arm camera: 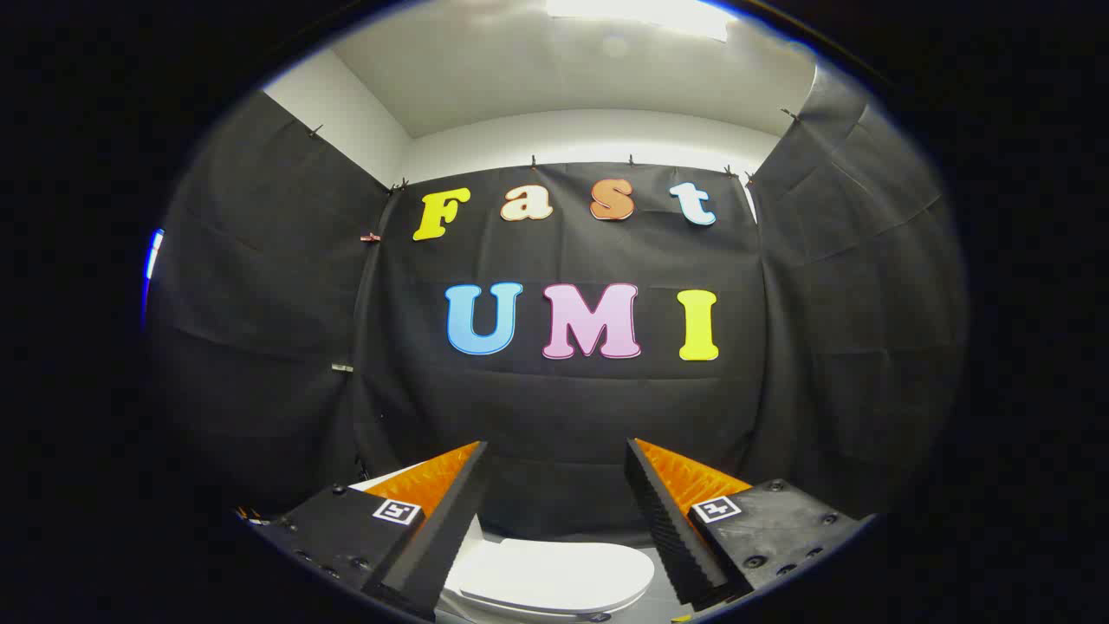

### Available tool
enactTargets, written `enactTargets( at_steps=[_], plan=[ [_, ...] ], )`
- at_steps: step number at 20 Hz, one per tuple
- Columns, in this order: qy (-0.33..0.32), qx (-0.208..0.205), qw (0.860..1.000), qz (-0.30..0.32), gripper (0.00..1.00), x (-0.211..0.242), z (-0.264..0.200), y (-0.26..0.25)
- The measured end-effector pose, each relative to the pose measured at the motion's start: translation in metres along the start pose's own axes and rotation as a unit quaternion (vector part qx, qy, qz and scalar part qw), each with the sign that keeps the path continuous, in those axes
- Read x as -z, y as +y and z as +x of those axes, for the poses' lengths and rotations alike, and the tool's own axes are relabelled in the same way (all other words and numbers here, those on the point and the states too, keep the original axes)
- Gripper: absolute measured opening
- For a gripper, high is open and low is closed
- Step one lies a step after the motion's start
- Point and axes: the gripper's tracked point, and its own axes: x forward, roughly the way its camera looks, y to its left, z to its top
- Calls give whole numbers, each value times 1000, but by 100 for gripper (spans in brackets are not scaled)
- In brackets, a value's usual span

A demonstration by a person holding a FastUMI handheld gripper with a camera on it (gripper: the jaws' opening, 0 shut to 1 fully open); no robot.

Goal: Open the toilet lid.

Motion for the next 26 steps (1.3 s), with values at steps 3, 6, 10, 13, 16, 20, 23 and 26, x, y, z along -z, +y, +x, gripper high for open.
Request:
enactTargets(
  at_steps=[3,6,10,13,16,20,23,26],
  plan=[
    [1,1,1000,0,97,0,1,0],
    [2,1,1000,1,97,1,1,0],
    [4,2,1000,0,97,2,2,0],
    [4,2,1000,-1,97,2,1,0],
    [3,2,1000,-2,97,2,2,1],
    [2,1,1000,-3,97,1,2,2],
    [4,-3,1000,-3,97,1,2,4],
    [6,-5,1000,-3,97,3,2,6]
  ],
)
